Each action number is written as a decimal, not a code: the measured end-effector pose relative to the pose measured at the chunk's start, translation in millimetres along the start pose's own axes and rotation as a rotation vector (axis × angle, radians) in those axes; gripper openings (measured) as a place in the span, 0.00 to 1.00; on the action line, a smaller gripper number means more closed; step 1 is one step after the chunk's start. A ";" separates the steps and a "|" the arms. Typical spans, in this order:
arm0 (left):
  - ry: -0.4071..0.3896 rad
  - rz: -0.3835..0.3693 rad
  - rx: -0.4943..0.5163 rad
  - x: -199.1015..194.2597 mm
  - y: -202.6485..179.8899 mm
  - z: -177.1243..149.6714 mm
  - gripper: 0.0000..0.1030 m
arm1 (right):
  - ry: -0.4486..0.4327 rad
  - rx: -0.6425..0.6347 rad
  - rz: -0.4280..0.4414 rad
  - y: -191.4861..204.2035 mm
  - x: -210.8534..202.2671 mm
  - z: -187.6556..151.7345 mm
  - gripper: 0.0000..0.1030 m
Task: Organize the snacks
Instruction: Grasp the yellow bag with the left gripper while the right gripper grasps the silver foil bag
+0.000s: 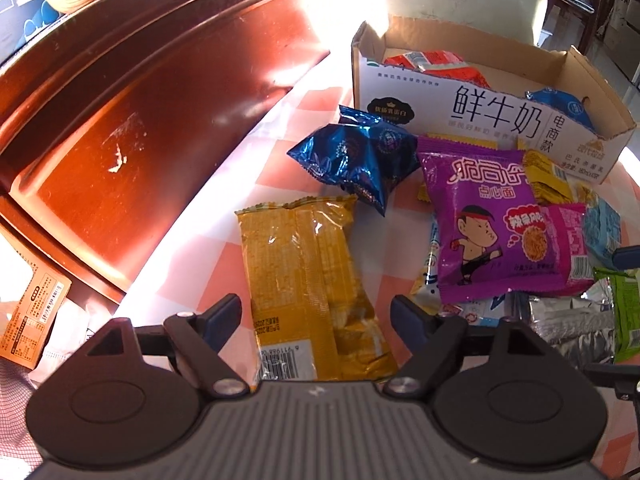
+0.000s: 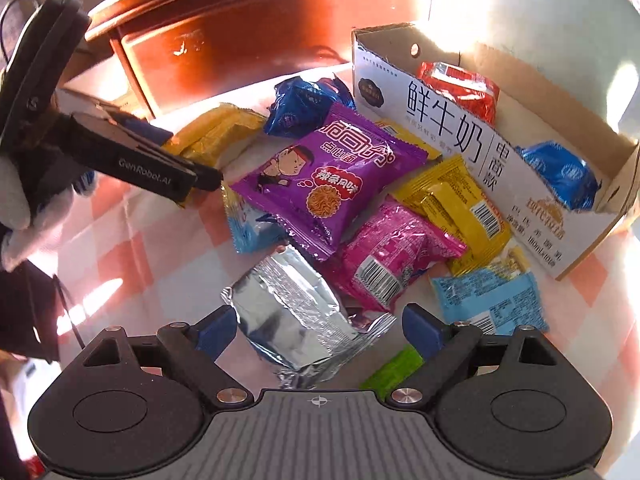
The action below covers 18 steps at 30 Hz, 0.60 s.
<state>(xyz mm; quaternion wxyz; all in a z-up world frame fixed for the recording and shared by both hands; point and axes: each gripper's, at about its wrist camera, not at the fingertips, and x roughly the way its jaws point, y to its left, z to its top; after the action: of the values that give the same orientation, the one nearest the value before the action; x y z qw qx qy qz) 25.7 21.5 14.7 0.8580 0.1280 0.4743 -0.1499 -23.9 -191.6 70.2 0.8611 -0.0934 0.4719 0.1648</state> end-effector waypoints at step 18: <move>0.013 -0.089 0.013 21.3 3.1 3.8 0.64 | 0.066 -0.101 0.124 15.5 38.4 0.5 0.81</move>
<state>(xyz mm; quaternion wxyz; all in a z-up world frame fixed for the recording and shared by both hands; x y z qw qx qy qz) 40.6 20.1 -1.3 0.8466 0.1134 0.4839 -0.1905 -10.0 -169.6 38.1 0.8274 -0.1127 0.4959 0.2382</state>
